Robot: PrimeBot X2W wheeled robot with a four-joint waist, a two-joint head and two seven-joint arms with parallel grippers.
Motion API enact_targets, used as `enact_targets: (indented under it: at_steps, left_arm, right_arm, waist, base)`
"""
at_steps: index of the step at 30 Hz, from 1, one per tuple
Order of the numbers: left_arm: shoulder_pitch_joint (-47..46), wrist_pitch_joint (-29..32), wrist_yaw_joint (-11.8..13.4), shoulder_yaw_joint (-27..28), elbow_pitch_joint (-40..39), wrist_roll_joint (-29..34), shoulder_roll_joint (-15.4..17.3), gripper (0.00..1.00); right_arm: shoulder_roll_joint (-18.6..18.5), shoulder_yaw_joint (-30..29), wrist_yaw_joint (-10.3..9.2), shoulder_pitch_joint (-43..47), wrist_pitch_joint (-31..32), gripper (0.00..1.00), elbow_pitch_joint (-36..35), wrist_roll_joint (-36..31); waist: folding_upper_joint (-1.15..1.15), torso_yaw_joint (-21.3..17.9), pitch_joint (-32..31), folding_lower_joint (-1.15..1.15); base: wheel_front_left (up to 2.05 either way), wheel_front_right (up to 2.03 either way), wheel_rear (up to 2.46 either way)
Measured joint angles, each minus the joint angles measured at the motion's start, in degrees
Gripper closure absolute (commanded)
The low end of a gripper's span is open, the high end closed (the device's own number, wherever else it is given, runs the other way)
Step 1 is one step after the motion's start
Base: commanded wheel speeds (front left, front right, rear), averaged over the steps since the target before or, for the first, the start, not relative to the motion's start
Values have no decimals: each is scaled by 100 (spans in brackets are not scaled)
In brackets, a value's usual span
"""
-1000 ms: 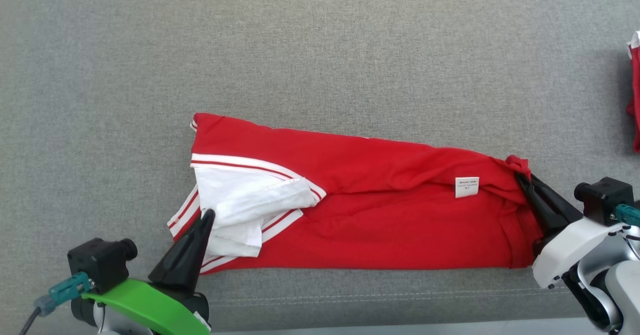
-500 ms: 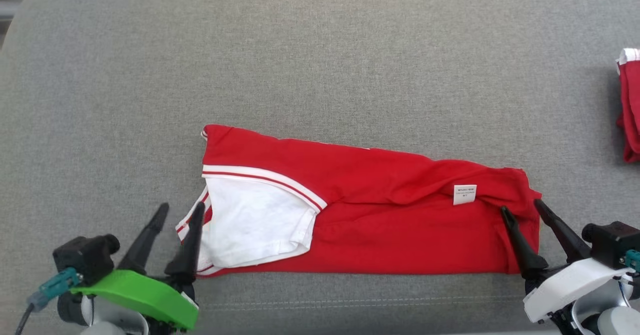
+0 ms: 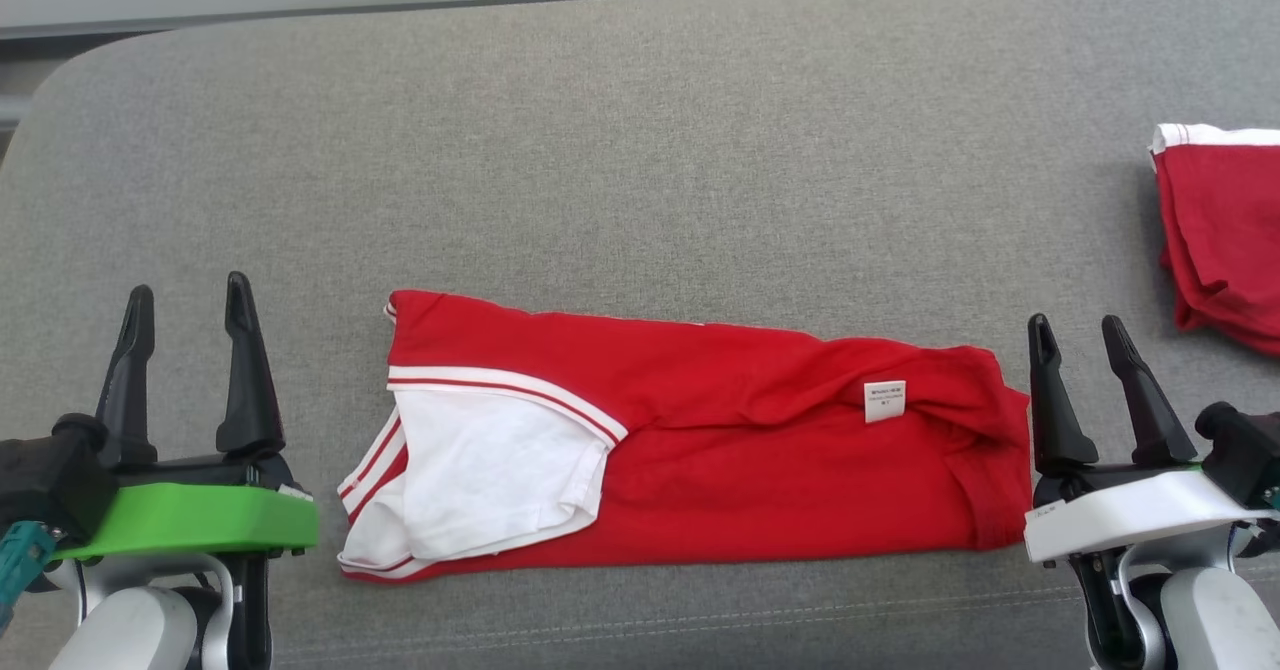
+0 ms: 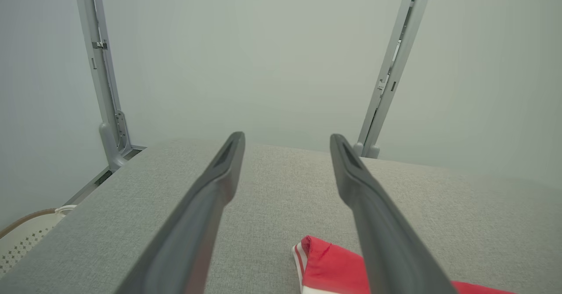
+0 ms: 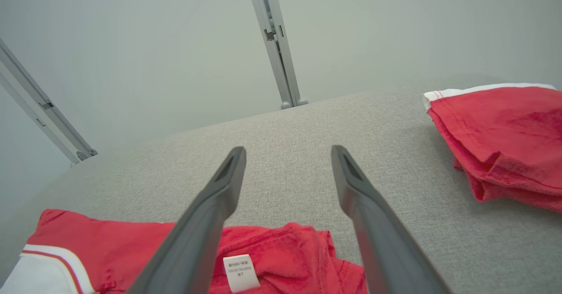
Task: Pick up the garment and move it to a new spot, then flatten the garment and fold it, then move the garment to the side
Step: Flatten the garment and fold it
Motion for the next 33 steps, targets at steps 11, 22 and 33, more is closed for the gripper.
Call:
enact_targets:
  at_steps: [11,22,33]
  left_arm:
    - [456,0,-749,409,838,1062,-586,0]
    - [921,1,-1039,307,1318,1426,-873,0]
    - [958,0,-1158,309,1456,1444,-955,0]
  right_arm:
    - [353,123,1,-169,-87,0,591,-678]
    - [445,169,1,380,-121,0,845,-924]
    - [478,115,1,503,12,0,636,-994]
  waist:
    - [0,-109,-447,0]
    - [0,-153,-916,0]
    - [0,-53,-1018,0]
  base:
    - [0,0,0]
    - [0,0,0]
    - [0,0,0]
